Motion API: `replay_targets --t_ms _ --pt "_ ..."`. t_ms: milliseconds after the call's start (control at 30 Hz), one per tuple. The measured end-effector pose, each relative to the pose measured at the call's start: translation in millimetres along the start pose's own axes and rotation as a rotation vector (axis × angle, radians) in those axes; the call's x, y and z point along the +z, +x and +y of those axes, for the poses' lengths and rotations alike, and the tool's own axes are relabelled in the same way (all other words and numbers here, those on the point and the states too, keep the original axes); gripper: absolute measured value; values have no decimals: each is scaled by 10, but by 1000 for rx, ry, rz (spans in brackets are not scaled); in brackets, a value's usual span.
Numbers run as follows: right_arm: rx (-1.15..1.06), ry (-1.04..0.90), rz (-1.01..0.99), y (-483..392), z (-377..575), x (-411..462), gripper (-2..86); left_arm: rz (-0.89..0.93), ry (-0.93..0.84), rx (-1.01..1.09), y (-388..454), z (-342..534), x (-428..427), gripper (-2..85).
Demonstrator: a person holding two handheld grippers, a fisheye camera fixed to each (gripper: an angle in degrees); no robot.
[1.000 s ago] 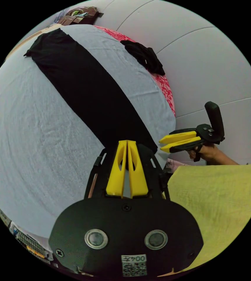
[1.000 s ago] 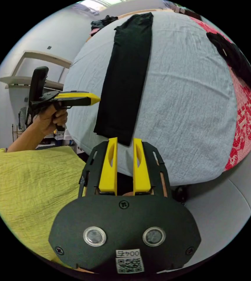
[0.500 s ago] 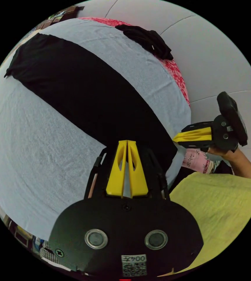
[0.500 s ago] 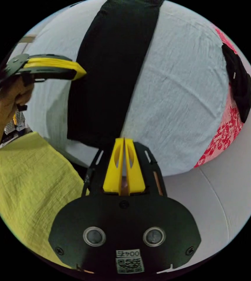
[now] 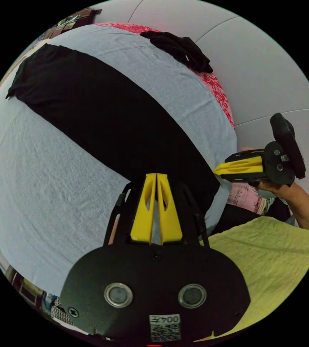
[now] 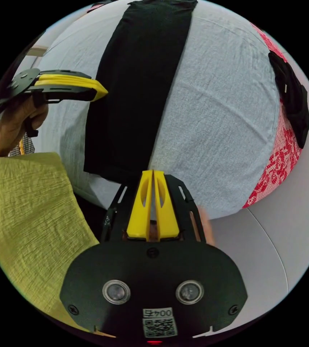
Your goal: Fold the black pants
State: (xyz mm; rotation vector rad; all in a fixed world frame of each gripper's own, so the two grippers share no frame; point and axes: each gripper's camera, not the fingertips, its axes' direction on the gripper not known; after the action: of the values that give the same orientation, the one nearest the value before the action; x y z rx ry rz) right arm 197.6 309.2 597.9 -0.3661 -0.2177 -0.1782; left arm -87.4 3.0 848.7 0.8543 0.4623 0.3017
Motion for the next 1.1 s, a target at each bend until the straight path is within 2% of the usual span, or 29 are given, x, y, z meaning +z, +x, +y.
replay_targets --t_ms 100,200,300,367,400,467,533,667,767,967,1100 --pt "-12 2 -14 212 -198 -24 -7 -31 -7 21 39 -41 80 1" --pt "4 1 -116 560 -377 -47 -5 -74 -15 47 93 -80 153 2" --pt "-1 -6 -330 972 -596 -121 1 -108 -21 53 132 -118 222 1" --pt "-13 221 -494 1374 -804 -492 20 -127 -26 58 154 -143 261 1" --pt "-21 277 -522 1484 -880 -604 27 -137 -28 50 162 -159 285 1" --pt "-73 509 -566 1924 -1278 -1069 53 -153 -28 34 178 -178 320 1" --pt "-126 632 -596 2262 -1701 -1375 69 -186 -30 33 214 -200 355 1" --pt "-160 700 -763 2994 -2939 -1811 69 -230 -28 -26 251 -250 421 1" --pt "-114 715 -829 3338 -3755 -1990 67 -183 -6 -116 169 -256 442 0" --pt "-17 607 -851 3641 -5031 -2066 68 -139 -49 -181 75 -367 484 0" --pt "-15 571 -812 3649 -5464 -2081 72 -130 -35 -219 49 -373 501 0"
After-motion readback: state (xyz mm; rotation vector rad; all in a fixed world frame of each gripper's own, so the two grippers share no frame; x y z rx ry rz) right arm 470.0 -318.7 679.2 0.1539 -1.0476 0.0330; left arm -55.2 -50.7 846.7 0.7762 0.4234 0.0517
